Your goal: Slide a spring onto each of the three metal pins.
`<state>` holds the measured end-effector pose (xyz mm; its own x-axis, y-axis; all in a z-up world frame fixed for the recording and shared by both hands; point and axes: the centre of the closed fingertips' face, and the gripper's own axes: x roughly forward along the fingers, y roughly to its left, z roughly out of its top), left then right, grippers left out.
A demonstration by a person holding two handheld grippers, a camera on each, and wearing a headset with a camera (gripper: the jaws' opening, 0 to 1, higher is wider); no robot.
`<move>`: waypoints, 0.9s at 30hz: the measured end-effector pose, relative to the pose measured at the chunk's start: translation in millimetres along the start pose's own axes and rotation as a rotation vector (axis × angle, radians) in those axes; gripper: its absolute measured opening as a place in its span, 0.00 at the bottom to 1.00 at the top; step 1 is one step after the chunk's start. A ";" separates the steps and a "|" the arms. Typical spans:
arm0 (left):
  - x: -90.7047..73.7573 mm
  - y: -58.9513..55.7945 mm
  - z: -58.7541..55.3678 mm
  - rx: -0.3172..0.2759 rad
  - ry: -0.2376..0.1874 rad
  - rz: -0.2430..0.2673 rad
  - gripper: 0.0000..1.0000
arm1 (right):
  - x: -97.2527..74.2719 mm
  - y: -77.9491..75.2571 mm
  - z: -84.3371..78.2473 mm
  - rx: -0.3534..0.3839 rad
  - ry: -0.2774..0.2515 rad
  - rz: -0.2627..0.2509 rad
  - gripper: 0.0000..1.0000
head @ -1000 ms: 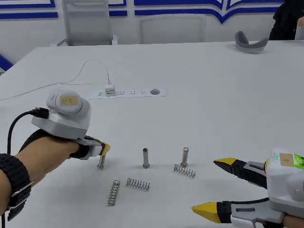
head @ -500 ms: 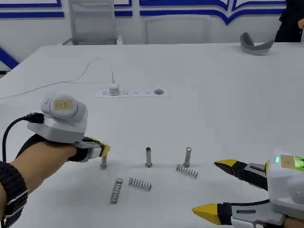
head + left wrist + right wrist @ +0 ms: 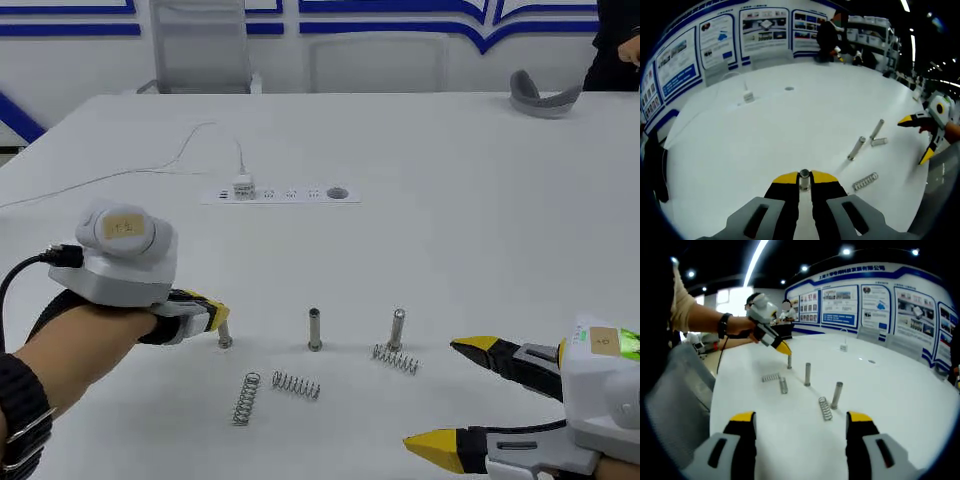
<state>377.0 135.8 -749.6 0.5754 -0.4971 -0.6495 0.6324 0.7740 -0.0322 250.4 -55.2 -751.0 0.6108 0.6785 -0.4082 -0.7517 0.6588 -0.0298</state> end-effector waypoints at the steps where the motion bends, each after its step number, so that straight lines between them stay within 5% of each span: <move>1: 0.0 0.0 0.0 0.000 0.000 0.000 0.07 | 0.0 0.1 0.0 0.001 0.000 0.000 0.75; 27: -2.3 -2.5 0.2 0.063 -0.022 0.015 0.08 | 2.2 2.8 1.3 0.003 -0.007 0.012 0.75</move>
<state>374.2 134.9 -747.9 0.5961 -0.4945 -0.6326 0.6545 0.7556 0.0261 250.0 -51.4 -750.8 0.6036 0.6884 -0.4021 -0.7582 0.6516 -0.0225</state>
